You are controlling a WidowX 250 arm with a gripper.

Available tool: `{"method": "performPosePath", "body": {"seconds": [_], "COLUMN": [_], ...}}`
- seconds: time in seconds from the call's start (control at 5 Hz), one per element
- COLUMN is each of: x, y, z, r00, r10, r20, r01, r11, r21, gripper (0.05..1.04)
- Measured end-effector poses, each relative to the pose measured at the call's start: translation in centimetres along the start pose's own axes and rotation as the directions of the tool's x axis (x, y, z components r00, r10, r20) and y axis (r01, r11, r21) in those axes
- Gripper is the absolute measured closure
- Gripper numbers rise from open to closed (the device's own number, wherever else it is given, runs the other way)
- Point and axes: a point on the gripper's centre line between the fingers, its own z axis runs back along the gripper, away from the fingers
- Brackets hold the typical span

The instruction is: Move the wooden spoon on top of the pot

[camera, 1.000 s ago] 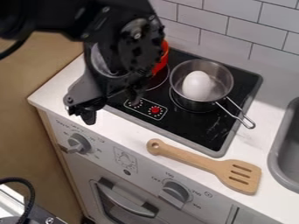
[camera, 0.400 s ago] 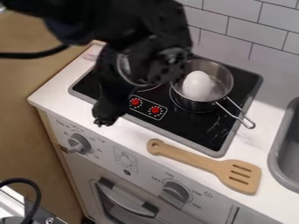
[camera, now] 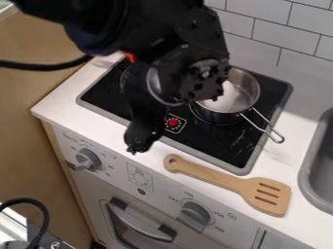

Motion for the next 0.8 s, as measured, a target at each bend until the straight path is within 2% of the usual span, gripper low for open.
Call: {"method": "performPosePath", "body": {"seconds": [0.2, 0.6, 0.8], "x": [-1.3, -3.1, -4.2], "y": [-0.3, 0.0, 0.8], "z": [-0.1, -0.4, -0.7], "r00": [0.998, 0.992, 0.984], "r10": [0.04, 0.07, 0.105], "r20": [-0.043, -0.101, -0.145], "r01": [-0.041, -0.073, -0.11], "r11": [0.999, 0.997, 0.994], "r21": [-0.031, -0.027, -0.026], "gripper": [0.083, 0.083, 0.084]}}
